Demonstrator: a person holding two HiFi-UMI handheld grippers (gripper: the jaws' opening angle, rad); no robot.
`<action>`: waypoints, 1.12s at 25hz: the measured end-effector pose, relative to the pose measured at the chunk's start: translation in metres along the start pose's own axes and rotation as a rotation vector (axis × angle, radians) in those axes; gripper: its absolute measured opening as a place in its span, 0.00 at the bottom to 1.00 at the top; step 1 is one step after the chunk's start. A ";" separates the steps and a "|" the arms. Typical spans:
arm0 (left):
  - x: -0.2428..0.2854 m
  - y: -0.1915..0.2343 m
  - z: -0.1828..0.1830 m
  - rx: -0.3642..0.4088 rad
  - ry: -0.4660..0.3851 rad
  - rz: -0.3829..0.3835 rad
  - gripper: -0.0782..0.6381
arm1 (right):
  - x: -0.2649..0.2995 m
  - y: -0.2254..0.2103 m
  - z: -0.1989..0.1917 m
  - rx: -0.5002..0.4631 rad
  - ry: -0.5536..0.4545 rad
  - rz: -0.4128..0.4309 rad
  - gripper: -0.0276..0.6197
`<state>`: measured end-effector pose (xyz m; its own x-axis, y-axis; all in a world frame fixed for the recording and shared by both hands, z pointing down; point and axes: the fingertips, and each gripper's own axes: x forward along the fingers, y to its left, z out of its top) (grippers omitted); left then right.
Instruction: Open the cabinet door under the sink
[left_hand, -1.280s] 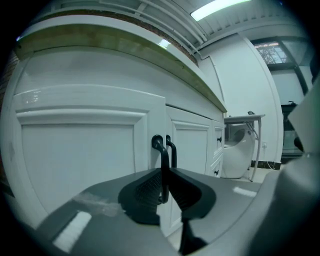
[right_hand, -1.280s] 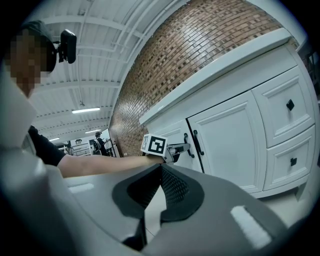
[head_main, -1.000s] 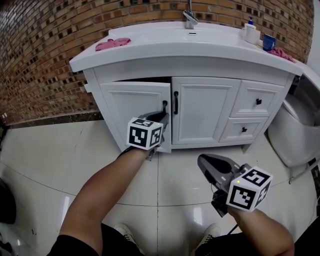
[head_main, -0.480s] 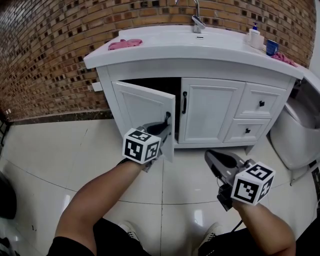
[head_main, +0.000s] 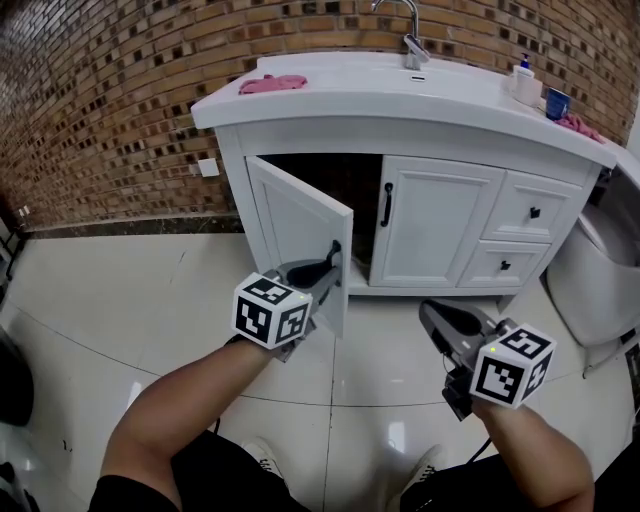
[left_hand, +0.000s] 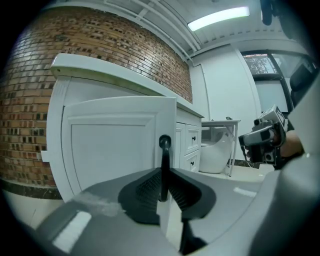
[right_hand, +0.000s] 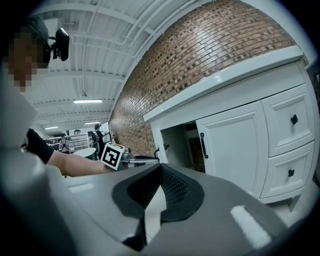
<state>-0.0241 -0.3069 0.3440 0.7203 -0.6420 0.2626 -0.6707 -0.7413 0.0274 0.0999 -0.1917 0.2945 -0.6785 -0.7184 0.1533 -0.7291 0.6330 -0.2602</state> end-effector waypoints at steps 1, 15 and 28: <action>-0.005 0.000 -0.001 -0.001 0.003 0.001 0.18 | 0.002 0.002 -0.001 -0.003 0.006 0.006 0.05; -0.076 0.017 -0.017 -0.011 -0.029 0.051 0.18 | 0.018 0.020 -0.017 -0.039 0.064 0.050 0.05; -0.132 0.050 -0.029 -0.012 -0.035 0.110 0.17 | 0.015 0.029 -0.031 -0.075 0.110 0.064 0.05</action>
<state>-0.1576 -0.2535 0.3388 0.6479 -0.7260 0.2306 -0.7479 -0.6637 0.0117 0.0654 -0.1752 0.3190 -0.7266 -0.6424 0.2434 -0.6858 0.6995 -0.2011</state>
